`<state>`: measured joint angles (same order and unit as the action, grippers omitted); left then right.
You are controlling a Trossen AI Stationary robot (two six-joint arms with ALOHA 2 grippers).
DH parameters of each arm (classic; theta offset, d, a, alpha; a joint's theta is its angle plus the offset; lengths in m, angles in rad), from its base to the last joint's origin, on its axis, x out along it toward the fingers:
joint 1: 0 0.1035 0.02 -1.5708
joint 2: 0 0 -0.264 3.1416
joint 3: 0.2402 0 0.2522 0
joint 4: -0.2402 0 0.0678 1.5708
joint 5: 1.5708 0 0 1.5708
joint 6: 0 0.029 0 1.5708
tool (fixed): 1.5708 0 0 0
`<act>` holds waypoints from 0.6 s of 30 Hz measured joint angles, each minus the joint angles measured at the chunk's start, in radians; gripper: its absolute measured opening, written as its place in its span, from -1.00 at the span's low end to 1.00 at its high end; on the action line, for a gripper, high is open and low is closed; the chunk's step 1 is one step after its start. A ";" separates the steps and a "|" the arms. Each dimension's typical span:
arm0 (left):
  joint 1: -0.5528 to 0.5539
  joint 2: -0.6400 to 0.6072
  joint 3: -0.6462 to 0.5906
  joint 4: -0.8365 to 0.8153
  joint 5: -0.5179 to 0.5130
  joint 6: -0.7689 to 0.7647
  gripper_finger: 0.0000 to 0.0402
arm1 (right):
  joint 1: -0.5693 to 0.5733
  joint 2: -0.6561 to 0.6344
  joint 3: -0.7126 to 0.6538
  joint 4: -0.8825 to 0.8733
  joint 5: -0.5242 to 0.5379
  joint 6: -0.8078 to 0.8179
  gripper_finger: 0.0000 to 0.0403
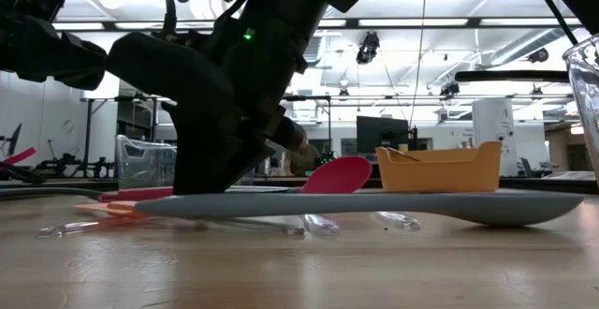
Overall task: Pick & Place Kitchen Items
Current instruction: Put the blue knife into the yellow bin
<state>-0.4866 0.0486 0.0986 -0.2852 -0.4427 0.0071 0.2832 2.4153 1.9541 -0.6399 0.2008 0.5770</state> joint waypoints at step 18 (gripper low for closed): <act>0.000 0.000 0.000 0.000 0.000 0.000 -0.88 | -0.001 -0.004 0.006 -0.005 -0.017 -0.002 -0.77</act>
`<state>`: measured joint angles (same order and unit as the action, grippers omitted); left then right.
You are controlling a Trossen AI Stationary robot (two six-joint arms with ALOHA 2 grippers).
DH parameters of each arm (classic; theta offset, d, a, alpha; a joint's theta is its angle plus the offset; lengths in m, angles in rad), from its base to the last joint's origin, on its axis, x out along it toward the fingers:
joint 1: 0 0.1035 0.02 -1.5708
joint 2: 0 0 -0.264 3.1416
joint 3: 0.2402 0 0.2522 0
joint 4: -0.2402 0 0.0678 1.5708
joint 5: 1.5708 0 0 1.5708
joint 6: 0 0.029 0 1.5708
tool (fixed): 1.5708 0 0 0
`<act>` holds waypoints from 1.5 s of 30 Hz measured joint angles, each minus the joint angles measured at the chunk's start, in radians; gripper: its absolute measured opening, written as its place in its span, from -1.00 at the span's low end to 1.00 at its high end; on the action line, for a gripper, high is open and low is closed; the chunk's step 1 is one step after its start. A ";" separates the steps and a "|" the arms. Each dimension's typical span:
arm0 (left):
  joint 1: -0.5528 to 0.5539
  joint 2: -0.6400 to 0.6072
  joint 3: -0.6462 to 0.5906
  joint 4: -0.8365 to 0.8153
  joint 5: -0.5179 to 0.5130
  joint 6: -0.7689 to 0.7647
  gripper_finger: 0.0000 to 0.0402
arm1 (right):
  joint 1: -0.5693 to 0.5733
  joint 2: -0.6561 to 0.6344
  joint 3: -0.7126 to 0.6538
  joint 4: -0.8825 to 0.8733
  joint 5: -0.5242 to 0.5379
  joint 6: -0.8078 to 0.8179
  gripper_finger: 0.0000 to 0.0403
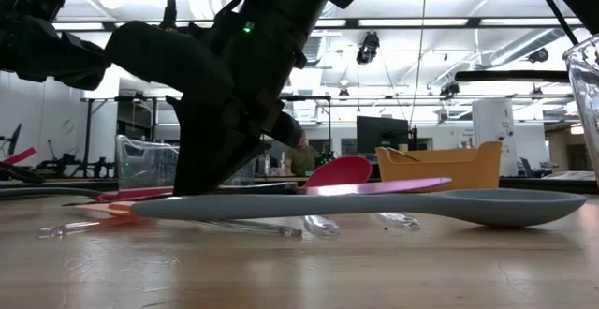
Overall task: Pick & Place Kitchen Items
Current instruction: Put the blue knife into the yellow bin
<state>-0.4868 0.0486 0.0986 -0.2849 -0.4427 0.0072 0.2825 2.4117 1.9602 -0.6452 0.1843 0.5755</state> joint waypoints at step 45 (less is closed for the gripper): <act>0.000 0.000 0.000 0.000 0.000 0.000 -0.88 | -0.018 -0.003 0.204 -0.374 0.118 -0.071 -0.75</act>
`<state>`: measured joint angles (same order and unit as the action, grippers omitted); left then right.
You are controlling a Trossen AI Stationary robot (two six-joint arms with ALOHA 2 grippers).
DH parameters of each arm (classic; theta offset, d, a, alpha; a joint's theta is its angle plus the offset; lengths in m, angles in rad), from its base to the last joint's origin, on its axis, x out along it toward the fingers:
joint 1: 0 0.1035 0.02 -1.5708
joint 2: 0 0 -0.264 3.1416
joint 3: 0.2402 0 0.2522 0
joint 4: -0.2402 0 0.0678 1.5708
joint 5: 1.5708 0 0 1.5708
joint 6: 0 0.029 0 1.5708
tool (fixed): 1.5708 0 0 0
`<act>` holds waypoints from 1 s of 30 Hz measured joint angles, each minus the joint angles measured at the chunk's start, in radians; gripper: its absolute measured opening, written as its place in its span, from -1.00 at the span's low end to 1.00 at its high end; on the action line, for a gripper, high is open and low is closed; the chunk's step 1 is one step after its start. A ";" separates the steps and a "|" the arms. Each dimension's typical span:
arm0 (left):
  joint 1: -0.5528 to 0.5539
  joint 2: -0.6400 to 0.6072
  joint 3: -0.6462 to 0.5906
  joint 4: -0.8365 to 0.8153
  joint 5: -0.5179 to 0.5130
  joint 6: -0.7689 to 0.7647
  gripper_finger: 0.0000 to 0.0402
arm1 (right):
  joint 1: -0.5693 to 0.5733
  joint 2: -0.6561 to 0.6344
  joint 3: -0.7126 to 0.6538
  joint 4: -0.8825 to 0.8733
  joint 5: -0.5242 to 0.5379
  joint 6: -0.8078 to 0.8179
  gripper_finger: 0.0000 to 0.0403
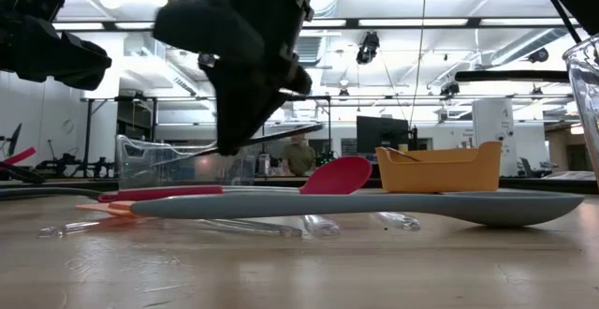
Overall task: Pick & Place Kitchen Items
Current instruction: Put the blue knife into the yellow bin
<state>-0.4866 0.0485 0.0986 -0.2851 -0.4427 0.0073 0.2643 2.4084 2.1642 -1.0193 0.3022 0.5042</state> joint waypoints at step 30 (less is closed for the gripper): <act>0.000 0.000 0.000 0.000 0.000 0.000 -0.88 | -0.067 -0.178 0.051 -0.551 0.434 0.228 -0.77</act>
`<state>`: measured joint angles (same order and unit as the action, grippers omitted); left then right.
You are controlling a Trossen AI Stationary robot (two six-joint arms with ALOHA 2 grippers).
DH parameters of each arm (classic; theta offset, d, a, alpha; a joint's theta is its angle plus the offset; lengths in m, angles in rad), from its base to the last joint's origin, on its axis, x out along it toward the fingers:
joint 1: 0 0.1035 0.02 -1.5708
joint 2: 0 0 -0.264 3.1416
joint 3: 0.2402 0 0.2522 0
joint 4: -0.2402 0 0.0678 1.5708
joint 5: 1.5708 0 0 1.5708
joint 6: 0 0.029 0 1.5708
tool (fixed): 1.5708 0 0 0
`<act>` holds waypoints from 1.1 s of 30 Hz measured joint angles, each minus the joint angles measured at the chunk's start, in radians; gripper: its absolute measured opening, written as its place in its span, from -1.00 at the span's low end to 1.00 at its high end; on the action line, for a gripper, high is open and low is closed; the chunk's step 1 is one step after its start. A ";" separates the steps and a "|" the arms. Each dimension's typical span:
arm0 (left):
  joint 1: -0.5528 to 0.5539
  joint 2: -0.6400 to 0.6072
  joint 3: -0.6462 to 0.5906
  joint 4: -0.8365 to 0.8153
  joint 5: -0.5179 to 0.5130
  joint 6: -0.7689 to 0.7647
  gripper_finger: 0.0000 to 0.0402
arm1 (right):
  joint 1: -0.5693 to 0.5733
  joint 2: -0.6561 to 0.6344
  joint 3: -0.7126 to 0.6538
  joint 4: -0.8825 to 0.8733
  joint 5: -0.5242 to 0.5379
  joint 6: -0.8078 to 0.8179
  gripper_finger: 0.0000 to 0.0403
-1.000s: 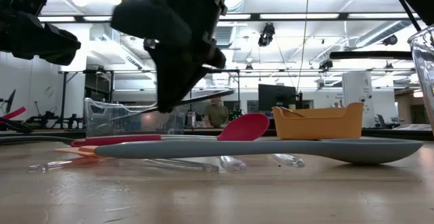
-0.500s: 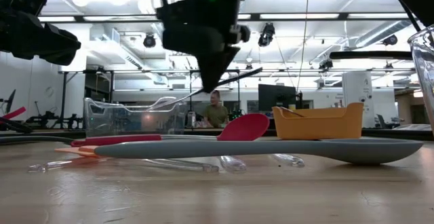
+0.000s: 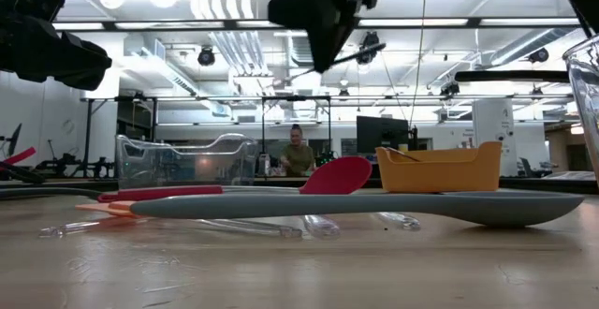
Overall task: Pick & Place Kitchen Items
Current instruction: Put the blue knife into the yellow bin
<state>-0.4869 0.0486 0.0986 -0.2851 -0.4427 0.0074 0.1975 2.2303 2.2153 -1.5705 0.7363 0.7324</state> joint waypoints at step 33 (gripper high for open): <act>0.000 0.000 0.000 0.000 0.000 0.000 -0.88 | -0.362 -0.833 -1.141 0.593 -0.022 0.075 -0.75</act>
<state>-0.4869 0.0483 0.0986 -0.2848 -0.4427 0.0071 -0.1645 1.3969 1.0744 -0.9775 0.7146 0.8071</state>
